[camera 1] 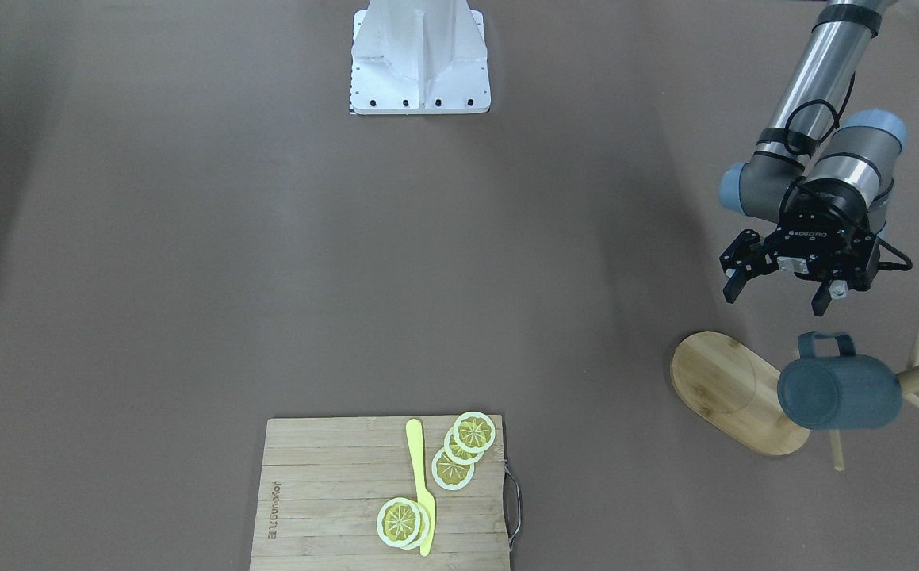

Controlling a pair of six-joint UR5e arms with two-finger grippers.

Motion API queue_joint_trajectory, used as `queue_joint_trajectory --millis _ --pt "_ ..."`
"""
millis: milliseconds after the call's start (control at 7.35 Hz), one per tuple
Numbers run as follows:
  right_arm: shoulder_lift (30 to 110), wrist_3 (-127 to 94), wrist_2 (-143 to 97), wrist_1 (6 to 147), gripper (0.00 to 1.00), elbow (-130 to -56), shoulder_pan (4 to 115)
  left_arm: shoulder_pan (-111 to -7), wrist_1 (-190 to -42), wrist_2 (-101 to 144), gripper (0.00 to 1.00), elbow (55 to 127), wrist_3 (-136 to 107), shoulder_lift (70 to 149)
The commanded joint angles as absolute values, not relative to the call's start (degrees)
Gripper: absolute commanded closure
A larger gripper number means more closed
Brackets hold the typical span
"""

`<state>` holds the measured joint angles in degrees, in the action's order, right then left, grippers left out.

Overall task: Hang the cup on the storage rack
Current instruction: 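Open the left gripper and pull it back from the rack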

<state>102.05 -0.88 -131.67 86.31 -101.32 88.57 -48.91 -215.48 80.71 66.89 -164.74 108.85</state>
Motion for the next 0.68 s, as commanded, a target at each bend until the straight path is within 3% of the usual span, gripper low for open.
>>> queue_joint_trajectory --millis 0,544 --pt "102.1 -0.9 -131.7 86.3 0.00 -101.3 88.6 -48.5 -214.7 80.6 0.01 71.7 -156.1 107.2" --pt "102.1 -0.9 -131.7 86.3 0.00 -101.2 88.6 -48.3 -214.8 90.5 0.01 75.4 -127.5 105.1"
